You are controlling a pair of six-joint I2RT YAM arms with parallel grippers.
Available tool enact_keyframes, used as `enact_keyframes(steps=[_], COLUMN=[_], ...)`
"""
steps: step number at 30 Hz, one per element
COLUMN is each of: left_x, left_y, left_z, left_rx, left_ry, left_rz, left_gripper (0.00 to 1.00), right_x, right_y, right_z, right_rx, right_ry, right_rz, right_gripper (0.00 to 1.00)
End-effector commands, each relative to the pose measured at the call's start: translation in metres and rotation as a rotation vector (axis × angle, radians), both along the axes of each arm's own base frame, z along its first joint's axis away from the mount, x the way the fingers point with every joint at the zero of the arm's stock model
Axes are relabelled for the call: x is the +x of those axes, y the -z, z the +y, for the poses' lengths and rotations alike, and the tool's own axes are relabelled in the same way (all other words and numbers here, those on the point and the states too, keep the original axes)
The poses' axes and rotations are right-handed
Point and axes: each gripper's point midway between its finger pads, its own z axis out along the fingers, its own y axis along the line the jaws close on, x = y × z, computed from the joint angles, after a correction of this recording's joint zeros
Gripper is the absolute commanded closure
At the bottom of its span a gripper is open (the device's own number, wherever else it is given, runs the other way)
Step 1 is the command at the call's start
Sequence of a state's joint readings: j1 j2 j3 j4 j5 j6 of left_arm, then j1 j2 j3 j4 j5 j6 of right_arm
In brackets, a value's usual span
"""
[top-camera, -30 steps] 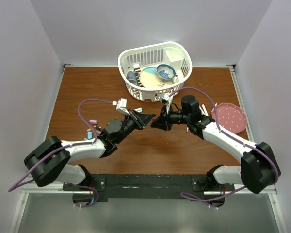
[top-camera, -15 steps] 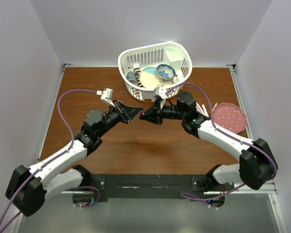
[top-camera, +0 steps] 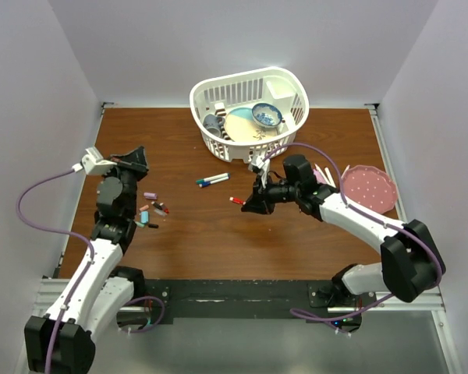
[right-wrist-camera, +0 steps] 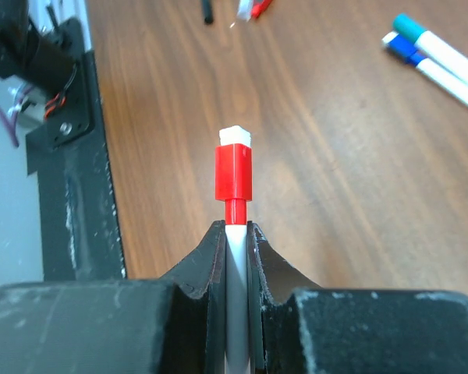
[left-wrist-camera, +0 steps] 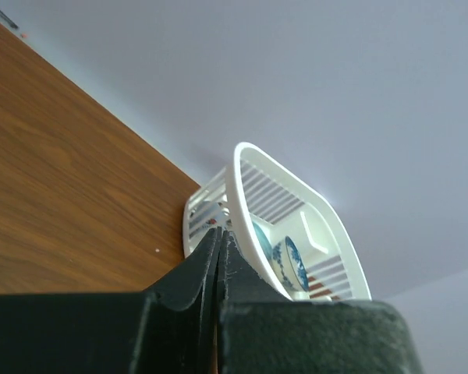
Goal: Open the pen caps
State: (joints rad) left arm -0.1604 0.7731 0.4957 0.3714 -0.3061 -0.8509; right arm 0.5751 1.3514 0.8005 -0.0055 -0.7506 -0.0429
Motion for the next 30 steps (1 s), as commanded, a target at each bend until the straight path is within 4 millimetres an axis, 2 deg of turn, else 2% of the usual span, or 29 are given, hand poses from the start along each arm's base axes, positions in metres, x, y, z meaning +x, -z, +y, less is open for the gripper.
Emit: enact_keyframes(steps=[1, 5, 6, 7, 8, 9, 10, 11, 12, 13, 14, 15, 16, 18, 19, 20, 22, 23, 24, 30], left_x=[0.004, 0.001, -0.004, -0.007, -0.009, -0.017, -0.023, -0.029, -0.043, -0.052, -0.06, -0.06, -0.069, -0.063, -0.072, -0.072, -0.075, -0.076, -0.073, -0.07], left_y=[-0.021, 0.017, 0.034, 0.041, 0.042, 0.063, 0.069, 0.048, 0.072, 0.068, 0.048, 0.054, 0.05, 0.046, 0.047, 0.043, 0.049, 0.046, 0.054, 0.069], left_z=[0.015, -0.005, -0.015, -0.024, -0.034, -0.057, -0.072, -0.084, -0.104, -0.116, -0.125, -0.133, -0.151, -0.169, -0.19, -0.199, -0.214, -0.219, -0.224, -0.252], left_rx=[0.013, -0.02, -0.028, -0.054, -0.072, -0.092, -0.154, -0.17, -0.202, -0.245, -0.236, -0.247, -0.246, -0.242, -0.221, -0.22, -0.236, -0.248, -0.254, -0.285], left_ry=[-0.053, 0.063, 0.12, 0.167, 0.224, 0.354, 0.435, 0.524, 0.65, 0.723, 0.784, 0.808, 0.862, 0.854, 0.902, 0.911, 0.921, 0.923, 0.918, 0.912], left_rz=[-0.033, 0.049, 0.077, 0.088, 0.067, 0.106, 0.107, -0.01, 0.031, 0.0, -0.101, -0.088, -0.102, -0.096, -0.086, -0.09, -0.072, -0.088, -0.06, 0.005], left_gripper=[1.0, 1.0, 1.0, 1.0, 1.0, 1.0, 1.0, 0.95, 0.76, 0.67, 0.6, 0.47, 0.4, 0.26, 0.24, 0.22, 0.18, 0.15, 0.13, 0.12], right_x=[-0.003, 0.001, 0.001, 0.002, 0.002, 0.001, 0.0, -0.001, -0.004, -0.004, -0.005, -0.005, -0.007, -0.008, -0.008, -0.008, -0.006, -0.006, -0.005, -0.003], right_y=[-0.004, -0.005, -0.005, -0.004, -0.005, -0.005, -0.006, -0.007, -0.007, -0.007, -0.009, -0.008, -0.009, -0.011, -0.012, -0.013, -0.014, -0.015, -0.015, -0.021], right_z=[-0.001, -0.002, -0.002, -0.003, -0.003, -0.002, -0.002, 0.0, 0.001, 0.001, 0.002, 0.002, 0.003, 0.004, 0.003, 0.003, 0.001, 0.001, 0.0, -0.002], right_rx=[-0.014, -0.02, -0.022, -0.023, -0.021, -0.019, -0.013, -0.005, 0.002, 0.006, 0.011, 0.014, 0.021, 0.031, 0.035, 0.039, 0.041, 0.044, 0.044, 0.056], right_ry=[-0.019, -0.005, -0.004, -0.001, -0.005, -0.011, -0.019, -0.026, -0.037, -0.041, -0.043, -0.047, -0.055, -0.058, -0.059, -0.058, -0.051, -0.052, -0.048, -0.04], right_rz=[-0.021, -0.034, -0.031, -0.03, -0.028, -0.027, -0.024, -0.02, -0.01, -0.006, -0.007, 0.0, 0.004, 0.006, 0.008, 0.005, 0.005, 0.003, 0.003, -0.009], right_gripper=[1.0, 1.0, 1.0, 1.0, 1.0, 1.0, 1.0, 1.0, 1.0, 1.0, 1.0, 1.0, 1.0, 1.0, 1.0, 1.0, 1.0, 1.0, 1.0, 1.0])
